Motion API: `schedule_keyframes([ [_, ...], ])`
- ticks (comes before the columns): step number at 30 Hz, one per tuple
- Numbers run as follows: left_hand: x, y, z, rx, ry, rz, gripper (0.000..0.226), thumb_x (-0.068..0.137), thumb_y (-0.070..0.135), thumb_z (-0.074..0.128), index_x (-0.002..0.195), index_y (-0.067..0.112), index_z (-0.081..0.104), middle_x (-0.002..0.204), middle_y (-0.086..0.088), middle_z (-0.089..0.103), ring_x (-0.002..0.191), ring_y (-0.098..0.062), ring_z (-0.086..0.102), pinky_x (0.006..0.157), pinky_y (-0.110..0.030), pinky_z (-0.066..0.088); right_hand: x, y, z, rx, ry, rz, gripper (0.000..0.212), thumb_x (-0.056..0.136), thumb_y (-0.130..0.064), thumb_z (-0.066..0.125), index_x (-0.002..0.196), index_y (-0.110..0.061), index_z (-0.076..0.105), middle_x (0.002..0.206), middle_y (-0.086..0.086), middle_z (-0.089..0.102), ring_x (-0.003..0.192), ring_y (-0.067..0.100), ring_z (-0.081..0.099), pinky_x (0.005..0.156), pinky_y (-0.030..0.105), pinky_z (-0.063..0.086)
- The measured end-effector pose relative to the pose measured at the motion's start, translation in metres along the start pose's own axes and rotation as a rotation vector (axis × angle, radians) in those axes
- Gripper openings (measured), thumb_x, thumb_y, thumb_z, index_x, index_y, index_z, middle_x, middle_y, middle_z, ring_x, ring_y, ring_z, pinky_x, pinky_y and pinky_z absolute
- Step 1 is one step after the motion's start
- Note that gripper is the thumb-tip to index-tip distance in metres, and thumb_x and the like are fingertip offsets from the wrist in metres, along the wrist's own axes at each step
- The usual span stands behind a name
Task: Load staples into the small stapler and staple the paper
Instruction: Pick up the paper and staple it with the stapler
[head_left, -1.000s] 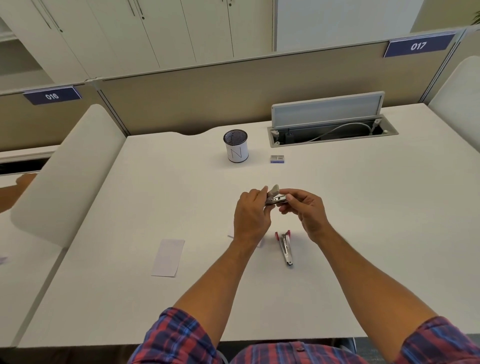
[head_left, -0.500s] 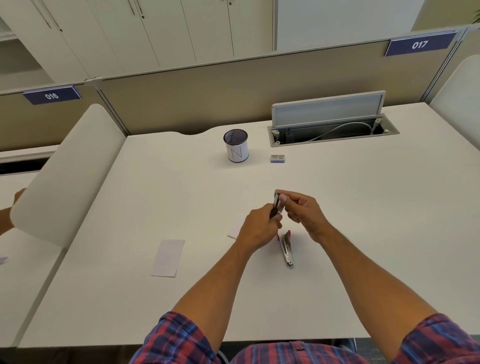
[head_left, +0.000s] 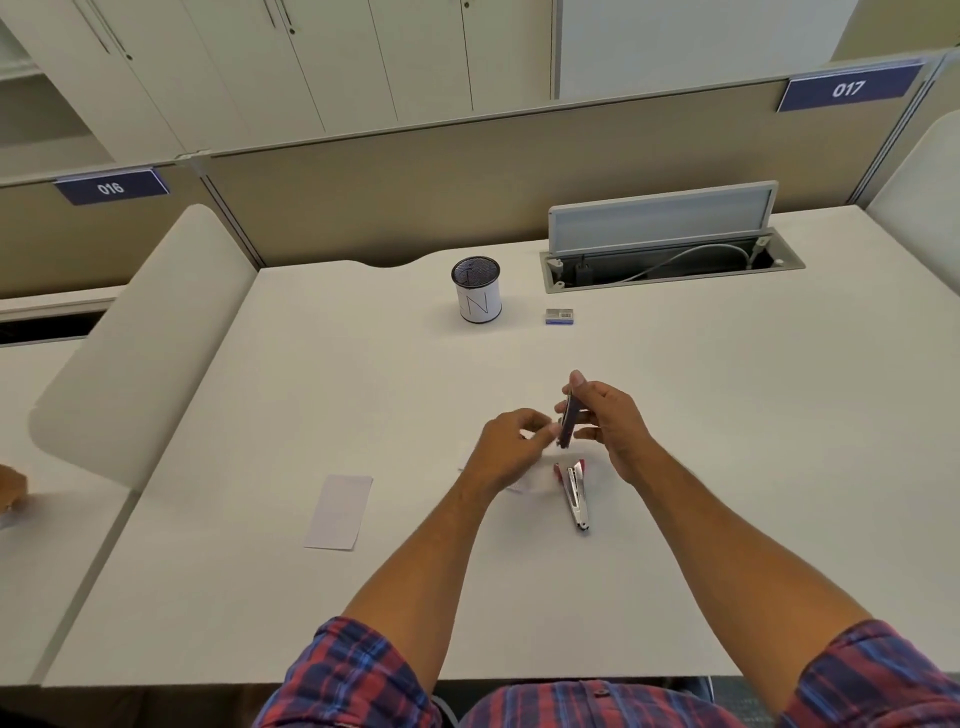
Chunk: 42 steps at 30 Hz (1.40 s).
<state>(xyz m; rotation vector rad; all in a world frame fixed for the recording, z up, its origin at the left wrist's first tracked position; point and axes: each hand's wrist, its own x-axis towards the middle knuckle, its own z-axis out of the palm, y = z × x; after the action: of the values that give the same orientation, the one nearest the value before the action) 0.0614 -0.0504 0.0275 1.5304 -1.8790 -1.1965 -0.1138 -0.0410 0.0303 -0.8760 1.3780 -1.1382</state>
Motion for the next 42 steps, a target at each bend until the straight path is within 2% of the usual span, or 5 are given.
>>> schedule_keyframes([
  [7,0.001,-0.038,-0.028,0.477,0.139,-0.164,0.051,0.08,0.049,0.076,0.123,0.026,0.062,0.131,0.002,0.055,0.12,-0.026,0.054,0.1,-0.04,0.042,0.003,0.008,0.003,-0.13,0.029,0.0,0.053,0.087,-0.066,0.067,0.1,-0.015,0.066,0.076,0.002,0.061,0.053,0.014,0.058,0.05,0.024,0.047],
  [12,-0.005,-0.051,-0.026,0.563,0.055,-0.214,0.065,0.076,0.041,0.078,0.133,0.022,0.051,0.134,-0.001,0.046,0.124,-0.028,0.043,0.095,-0.042,0.038,0.004,0.022,0.01,-0.268,-0.002,-0.011,0.057,0.077,-0.061,0.08,0.101,-0.011,0.066,0.078,-0.007,0.06,0.062,0.004,0.053,0.065,0.026,0.043],
  [22,-0.005,-0.049,-0.025,0.143,0.199,-0.302,0.048,0.072,0.012,0.074,0.116,0.017,0.057,0.105,0.001,0.066,0.099,-0.027,0.064,0.076,-0.03,0.05,0.004,0.019,0.027,-0.652,-0.102,-0.087,0.028,0.081,-0.031,0.083,0.102,-0.014,0.074,0.101,0.003,0.072,0.094,0.023,0.065,0.076,0.029,0.047],
  [35,-0.003,-0.034,-0.039,-0.385,0.014,-0.177,0.04,0.08,-0.004,0.077,0.118,0.005,0.067,0.087,-0.013,0.072,0.081,-0.028,0.07,0.067,-0.03,0.054,0.004,0.004,0.021,-0.337,-0.124,-0.072,0.012,0.08,-0.025,0.085,0.083,-0.017,0.077,0.065,-0.01,0.066,0.048,0.002,0.047,0.044,0.02,0.037],
  [42,-0.009,-0.033,-0.024,-0.573,0.029,-0.246,0.033,0.072,0.012,0.078,0.104,0.007,0.073,0.091,-0.009,0.076,0.082,-0.022,0.07,0.073,-0.031,0.054,0.003,-0.001,0.024,-0.41,0.045,-0.23,0.014,0.08,-0.017,0.084,0.078,-0.024,0.073,0.09,-0.006,0.076,0.084,0.01,0.068,0.074,0.02,0.049],
])
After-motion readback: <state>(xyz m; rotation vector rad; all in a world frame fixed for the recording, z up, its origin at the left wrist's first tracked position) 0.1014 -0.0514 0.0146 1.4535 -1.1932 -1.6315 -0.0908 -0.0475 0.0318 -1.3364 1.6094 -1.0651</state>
